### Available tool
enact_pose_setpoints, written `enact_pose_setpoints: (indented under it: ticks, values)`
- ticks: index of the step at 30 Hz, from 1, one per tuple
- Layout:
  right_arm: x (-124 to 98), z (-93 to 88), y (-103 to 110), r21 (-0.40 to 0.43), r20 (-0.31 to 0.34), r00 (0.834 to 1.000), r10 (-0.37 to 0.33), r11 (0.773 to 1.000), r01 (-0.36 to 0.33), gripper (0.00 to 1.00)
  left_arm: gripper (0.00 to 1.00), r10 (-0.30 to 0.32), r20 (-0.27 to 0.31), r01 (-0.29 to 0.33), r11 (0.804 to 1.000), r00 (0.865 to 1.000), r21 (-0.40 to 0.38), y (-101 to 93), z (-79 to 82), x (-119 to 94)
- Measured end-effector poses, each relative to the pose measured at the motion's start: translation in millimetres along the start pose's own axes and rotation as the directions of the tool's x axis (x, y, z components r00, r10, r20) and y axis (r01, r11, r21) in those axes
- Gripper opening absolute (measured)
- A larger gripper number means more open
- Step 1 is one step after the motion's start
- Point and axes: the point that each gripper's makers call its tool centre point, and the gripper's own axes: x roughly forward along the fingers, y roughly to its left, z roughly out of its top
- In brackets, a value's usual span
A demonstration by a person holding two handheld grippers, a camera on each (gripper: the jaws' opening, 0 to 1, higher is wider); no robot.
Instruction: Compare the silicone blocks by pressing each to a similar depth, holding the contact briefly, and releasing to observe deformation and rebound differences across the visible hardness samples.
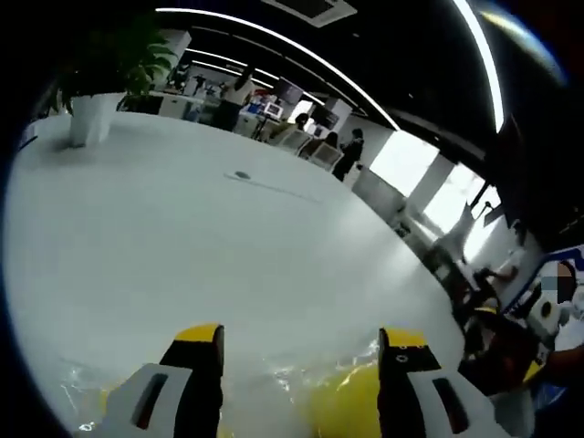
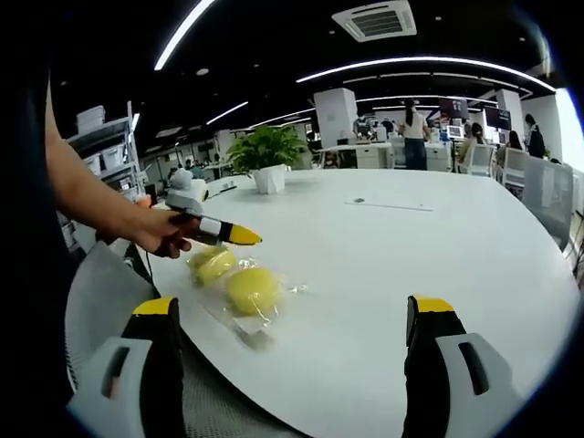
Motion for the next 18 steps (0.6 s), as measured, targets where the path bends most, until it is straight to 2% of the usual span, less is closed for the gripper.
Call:
enact_pose_setpoints:
  ticks: [6,9,10,11,13,15,18]
  values:
    - [4.8,-0.9,-3.8,-0.002,-0.009,1.0,-0.012,1.0,0.012,0.96,0.87,-0.042,0.033,0.039,0.995,0.999,0.095,-5.5,21.1,-15.5]
    - [6.5,-3.0,-4.0,0.001,-0.023,1.0,-0.016,1.0,0.016,0.97,1.0,-0.07,0.045,0.062,0.983,0.997,0.171,-9.8,29.2,-26.7]
    - [7.0,-4.0,-4.6,-0.001,-0.027,0.999,-0.019,1.0,0.019,0.96,1.0,-0.084,0.026,0.077,0.975,0.996,0.207,-11.0,28.0,-32.1]
    - [7.4,-4.8,-4.5,-0.001,-0.03,0.999,-0.022,1.0,0.022,0.96,1.0,-0.095,0.041,0.08,0.958,0.995,0.276,-11.2,32.7,-39.2]
    - [8.1,-6.6,-4.9,0.004,-0.033,0.999,-0.026,1.0,0.026,0.96,1.0,-0.125,0.022,0.108,0.924,0.992,0.366,-15.4,32.9,-53.8]
    - [8.9,-9.5,-6.0,0.003,-0.041,0.999,-0.034,0.999,0.034,0.97,1.0,-0.121,0.011,0.106,0.908,0.993,0.405,-10.1,32.0,-68.3]
    - [10.1,-17.4,-7.4,0.01,-0.062,0.997,-0.049,0.999,0.05,0.97,1.0,-0.11,0.012,0.098,0.92,0.994,0.381,-0.7,32.2,-88.0]
